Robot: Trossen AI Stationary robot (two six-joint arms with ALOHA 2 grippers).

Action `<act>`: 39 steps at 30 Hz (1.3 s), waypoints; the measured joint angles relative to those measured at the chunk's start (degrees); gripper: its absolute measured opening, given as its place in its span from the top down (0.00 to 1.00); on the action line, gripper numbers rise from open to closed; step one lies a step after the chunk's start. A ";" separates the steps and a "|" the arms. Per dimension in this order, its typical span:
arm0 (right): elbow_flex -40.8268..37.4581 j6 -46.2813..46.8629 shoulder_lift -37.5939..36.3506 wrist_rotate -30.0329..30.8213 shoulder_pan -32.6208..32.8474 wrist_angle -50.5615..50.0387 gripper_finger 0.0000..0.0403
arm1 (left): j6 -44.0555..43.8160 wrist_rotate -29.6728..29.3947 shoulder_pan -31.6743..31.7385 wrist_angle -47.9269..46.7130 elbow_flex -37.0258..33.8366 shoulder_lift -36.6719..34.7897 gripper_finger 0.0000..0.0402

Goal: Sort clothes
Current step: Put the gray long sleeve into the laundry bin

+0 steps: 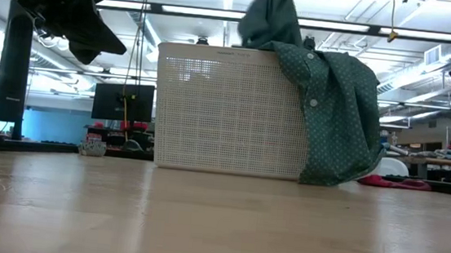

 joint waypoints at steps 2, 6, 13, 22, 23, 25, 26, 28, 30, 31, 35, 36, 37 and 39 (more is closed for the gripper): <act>-2.19 0.06 1.67 -0.54 0.00 -2.25 1.00 | 0.00 0.00 0.02 -0.01 0.00 0.00 1.00; -6.37 1.04 6.16 -1.82 0.00 -4.35 1.00 | 0.00 0.00 0.01 0.03 0.00 0.00 1.00; -10.58 4.27 15.26 -5.77 -1.37 -5.97 0.99 | 0.00 0.00 0.02 0.08 0.00 0.00 1.00; -10.93 3.75 27.30 -12.00 -3.85 -5.12 0.94 | 0.00 0.00 0.00 0.00 0.00 0.00 1.00; -10.86 3.77 28.37 -12.95 -4.01 -4.64 0.92 | 0.00 0.00 0.02 0.00 0.00 0.00 1.00; -10.77 4.25 30.01 -14.90 -4.30 -3.72 0.87 | 0.00 0.00 0.02 0.00 0.00 0.00 1.00; -10.74 4.58 30.76 -15.98 -4.45 -3.32 0.85 | 0.00 0.00 0.01 0.00 0.00 0.00 1.00; -10.74 5.05 31.65 -18.06 -4.66 -2.45 0.80 | 0.00 0.00 0.01 -0.01 0.00 0.00 1.00; -10.77 5.08 31.68 -19.11 -4.72 -1.96 0.76 | 0.00 0.00 0.01 -0.01 0.00 0.00 1.00; -10.77 5.05 31.35 -19.31 -4.72 -1.77 0.73 | 0.00 0.00 0.00 0.00 0.00 0.00 1.00; -11.15 4.16 28.64 -19.01 -4.68 -1.66 0.66 | 0.00 0.00 0.02 -0.06 0.00 0.00 1.00; -11.20 4.08 27.54 -18.64 -4.66 -1.69 0.65 | 0.00 0.00 0.02 -0.07 0.00 0.00 1.00; -11.20 4.06 26.16 -18.04 -4.66 -1.67 0.64 | 0.00 0.00 0.01 -0.07 0.00 0.00 1.00; -11.20 3.98 23.23 -17.38 -4.68 -1.74 0.61 | 0.00 0.00 0.00 -0.05 0.00 0.00 1.00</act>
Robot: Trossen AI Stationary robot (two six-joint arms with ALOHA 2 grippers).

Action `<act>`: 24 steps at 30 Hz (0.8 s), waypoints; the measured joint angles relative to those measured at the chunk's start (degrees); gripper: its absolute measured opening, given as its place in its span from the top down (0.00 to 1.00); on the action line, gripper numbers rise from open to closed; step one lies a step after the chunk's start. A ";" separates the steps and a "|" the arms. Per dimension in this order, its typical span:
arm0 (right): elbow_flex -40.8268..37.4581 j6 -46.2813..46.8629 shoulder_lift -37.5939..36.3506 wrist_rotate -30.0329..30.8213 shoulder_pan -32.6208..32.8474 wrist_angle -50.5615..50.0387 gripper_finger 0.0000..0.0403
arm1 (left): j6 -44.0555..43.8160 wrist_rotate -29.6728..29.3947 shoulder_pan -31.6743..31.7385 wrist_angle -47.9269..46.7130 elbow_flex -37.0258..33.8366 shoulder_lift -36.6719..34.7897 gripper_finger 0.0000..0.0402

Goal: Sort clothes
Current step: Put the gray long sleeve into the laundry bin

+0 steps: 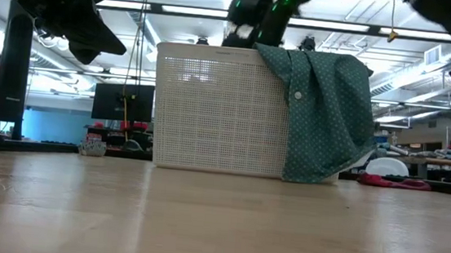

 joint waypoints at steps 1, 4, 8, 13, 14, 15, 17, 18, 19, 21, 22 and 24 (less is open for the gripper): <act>0.00 0.04 -1.48 0.12 0.00 0.02 0.61 | 0.00 0.00 0.00 -0.02 0.00 0.00 1.00; 0.00 0.04 -5.98 0.40 -0.02 -0.03 0.58 | 0.00 0.00 0.01 0.00 0.00 0.00 1.00; 0.04 0.04 -11.92 0.48 -0.01 -0.09 0.55 | 0.00 0.00 0.00 0.00 0.00 0.02 1.00; 0.11 -0.13 -18.19 0.69 0.37 -1.33 0.54 | 0.00 0.00 0.01 0.01 0.00 0.00 1.00; 0.11 0.25 -19.34 1.01 0.63 -1.85 0.54 | 0.00 0.00 0.00 0.02 0.00 0.00 1.00; 0.11 0.58 -20.50 1.35 1.02 -2.67 0.54 | 0.00 0.00 0.00 0.01 0.00 0.00 1.00; 0.11 0.68 -22.81 2.81 2.57 -3.93 0.55 | -0.02 0.00 0.02 0.02 0.00 0.00 1.00; 0.13 0.68 -23.95 4.57 3.66 -4.55 0.55 | -0.02 0.00 0.01 0.01 0.00 0.01 1.00; 0.13 0.68 -25.02 6.72 5.04 -5.37 0.55 | -0.02 0.00 0.00 0.02 0.00 0.00 1.00; 0.13 0.74 -27.07 11.80 8.20 -7.36 0.55 | -0.02 0.00 0.00 0.01 0.00 0.00 1.00; 0.15 1.13 -28.04 14.18 9.95 -8.42 0.56 | -0.02 0.00 0.01 0.02 0.00 0.00 1.00; 0.15 2.76 -29.92 18.07 13.42 -11.38 0.56 | -0.02 0.00 0.02 0.02 0.00 0.00 1.00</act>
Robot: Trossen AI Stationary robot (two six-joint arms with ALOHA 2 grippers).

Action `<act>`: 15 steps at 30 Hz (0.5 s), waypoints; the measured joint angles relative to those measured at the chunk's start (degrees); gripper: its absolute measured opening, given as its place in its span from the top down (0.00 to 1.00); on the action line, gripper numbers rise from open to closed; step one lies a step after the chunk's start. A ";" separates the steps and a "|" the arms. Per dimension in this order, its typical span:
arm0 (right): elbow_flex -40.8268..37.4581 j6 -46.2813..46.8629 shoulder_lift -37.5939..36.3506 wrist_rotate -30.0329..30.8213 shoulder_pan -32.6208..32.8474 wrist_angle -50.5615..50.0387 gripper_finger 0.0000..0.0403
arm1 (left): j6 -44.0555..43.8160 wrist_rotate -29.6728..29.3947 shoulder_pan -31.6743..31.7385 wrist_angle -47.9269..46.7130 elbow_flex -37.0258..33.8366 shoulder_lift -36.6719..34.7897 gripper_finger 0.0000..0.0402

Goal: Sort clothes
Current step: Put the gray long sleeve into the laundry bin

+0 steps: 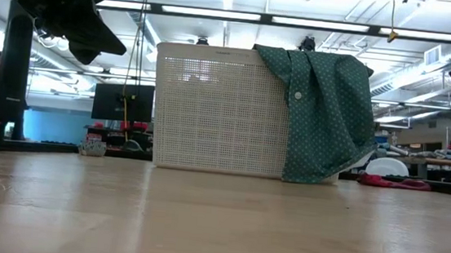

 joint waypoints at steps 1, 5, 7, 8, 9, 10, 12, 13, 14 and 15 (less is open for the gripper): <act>0.00 1.41 -0.84 1.78 1.87 -1.66 0.56 | 0.00 0.00 0.00 0.00 0.00 0.00 1.00; -0.53 9.11 -3.66 9.25 9.77 -8.31 0.56 | 0.00 0.00 0.00 0.00 0.00 0.00 1.00; -2.48 13.12 -5.33 12.69 13.88 -10.36 0.56 | 0.00 0.00 0.00 0.00 0.00 0.00 1.00; -3.80 15.23 -6.29 14.21 15.85 -10.88 0.56 | 0.00 0.00 -0.01 0.01 0.00 0.00 1.00; -5.26 17.36 -7.27 15.47 17.74 -11.34 0.56 | 0.00 0.00 -0.02 0.02 0.00 0.00 1.00; -7.12 19.61 -8.33 16.73 19.59 -11.55 0.56 | 0.00 0.00 -0.02 0.02 0.00 0.00 1.00; -11.08 24.16 -10.41 18.85 23.12 -11.58 0.56 | 0.01 0.00 -0.01 0.02 0.00 0.00 1.00; -13.28 26.22 -11.42 19.67 24.75 -11.56 0.56 | 0.00 0.00 -0.01 0.04 0.00 0.00 1.00; -15.53 28.24 -12.34 20.32 26.25 -11.59 0.56 | 0.00 0.00 0.00 0.02 0.00 0.01 1.00; -17.88 30.39 -13.18 20.89 27.71 -11.51 0.56 | 0.01 0.01 -0.02 0.03 0.00 0.00 1.00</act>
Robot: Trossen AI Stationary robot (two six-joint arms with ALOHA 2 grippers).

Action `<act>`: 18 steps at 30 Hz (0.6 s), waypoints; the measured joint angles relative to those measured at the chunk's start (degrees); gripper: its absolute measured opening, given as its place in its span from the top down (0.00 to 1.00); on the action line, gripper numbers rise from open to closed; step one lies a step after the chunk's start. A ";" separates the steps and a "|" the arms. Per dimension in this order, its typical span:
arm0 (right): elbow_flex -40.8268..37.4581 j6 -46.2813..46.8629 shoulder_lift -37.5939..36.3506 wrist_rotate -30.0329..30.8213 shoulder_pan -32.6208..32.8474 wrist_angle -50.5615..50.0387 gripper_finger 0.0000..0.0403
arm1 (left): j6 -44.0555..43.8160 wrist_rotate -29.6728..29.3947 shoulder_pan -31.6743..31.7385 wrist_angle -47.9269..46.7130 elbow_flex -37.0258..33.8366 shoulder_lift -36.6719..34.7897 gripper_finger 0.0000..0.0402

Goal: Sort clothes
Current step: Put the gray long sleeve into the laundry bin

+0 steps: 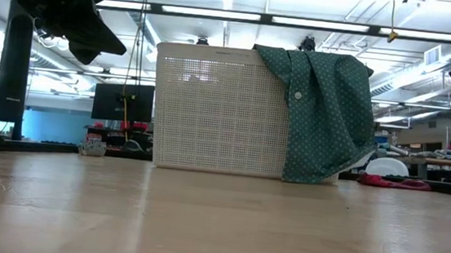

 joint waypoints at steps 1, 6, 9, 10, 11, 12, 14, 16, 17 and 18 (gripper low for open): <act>-2.43 2.16 -0.72 0.44 1.28 -0.04 0.56 | -0.01 -0.01 0.02 0.01 0.00 0.00 1.00; -14.92 12.89 -3.39 3.38 6.47 0.11 0.56 | -0.01 -0.01 0.00 0.01 0.00 0.00 1.00; -23.00 20.90 -4.55 6.31 9.16 1.18 0.56 | -0.01 -0.01 0.02 0.01 0.00 0.00 1.00; -25.61 23.56 -4.81 7.34 10.04 1.76 0.56 | -0.01 0.00 0.01 0.01 0.00 0.00 1.00; -28.18 25.79 -4.98 8.24 10.93 2.48 0.56 | -0.01 -0.01 0.02 0.01 0.00 0.00 1.00; -30.67 27.69 -5.05 9.11 11.71 3.60 0.56 | -0.01 -0.01 0.02 0.01 0.00 0.00 1.00; -35.22 30.09 -5.05 9.99 12.90 6.30 0.56 | 0.00 -0.01 0.00 0.01 0.00 0.00 1.00; -39.25 31.36 -5.03 10.08 13.58 9.76 0.56 | -0.01 -0.01 0.02 0.01 0.00 0.00 1.00; -41.13 31.79 -5.04 10.53 13.78 11.88 0.56 | 0.00 -0.01 0.01 0.01 0.00 0.00 1.00; -42.88 32.08 -5.04 11.32 13.95 13.74 0.56 | -0.01 -0.01 0.00 0.01 0.00 0.00 1.00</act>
